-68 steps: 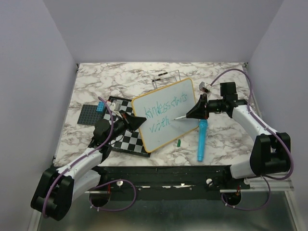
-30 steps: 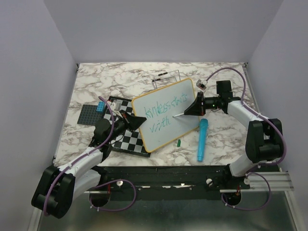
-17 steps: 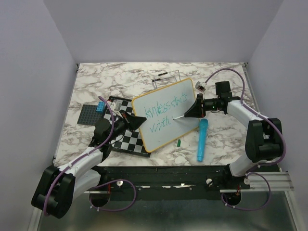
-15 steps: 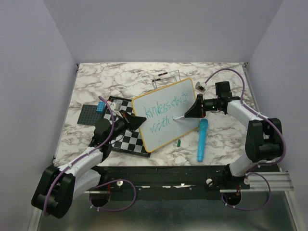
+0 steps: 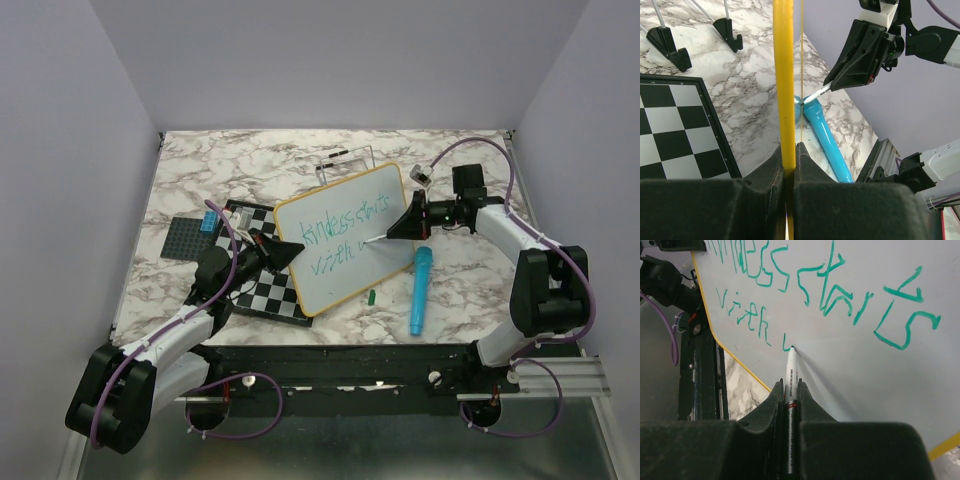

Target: Write a sentence on the whiteboard

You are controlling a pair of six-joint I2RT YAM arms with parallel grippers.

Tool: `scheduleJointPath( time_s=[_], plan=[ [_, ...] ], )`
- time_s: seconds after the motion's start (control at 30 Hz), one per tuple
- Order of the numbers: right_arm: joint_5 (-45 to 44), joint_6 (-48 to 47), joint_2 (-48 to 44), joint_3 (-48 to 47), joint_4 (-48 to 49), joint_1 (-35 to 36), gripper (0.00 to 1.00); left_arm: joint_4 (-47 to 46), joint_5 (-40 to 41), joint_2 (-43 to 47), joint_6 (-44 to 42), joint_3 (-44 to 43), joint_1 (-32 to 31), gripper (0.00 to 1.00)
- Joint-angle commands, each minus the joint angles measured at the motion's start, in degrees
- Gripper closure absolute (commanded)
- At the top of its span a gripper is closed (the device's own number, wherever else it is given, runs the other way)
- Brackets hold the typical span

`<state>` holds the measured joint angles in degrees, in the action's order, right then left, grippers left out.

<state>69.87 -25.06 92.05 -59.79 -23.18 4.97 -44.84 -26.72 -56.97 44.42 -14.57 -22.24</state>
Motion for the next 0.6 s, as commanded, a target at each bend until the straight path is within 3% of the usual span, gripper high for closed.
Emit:
scheduleJointPath(
  time_s=[0.0,0.3,0.57],
  plan=[
    [-1.8,1.1,0.7,-2.5,1.6,-0.6,0.99,-3.5,-2.7,0.3,-2.0,-2.0,-0.2,1.0],
    [-1.4,2.8,1.8,-3.6,3.1,-0.6,0.99,-3.8,-2.7,0.1,-1.9,-2.1,-0.2,1.0],
    [-1.7,-3.0,2.4,-3.1,-3.3,-0.6,0.99,-3.9,-2.8,0.0,-1.9,-2.0,-0.2,1.0]
  ],
)
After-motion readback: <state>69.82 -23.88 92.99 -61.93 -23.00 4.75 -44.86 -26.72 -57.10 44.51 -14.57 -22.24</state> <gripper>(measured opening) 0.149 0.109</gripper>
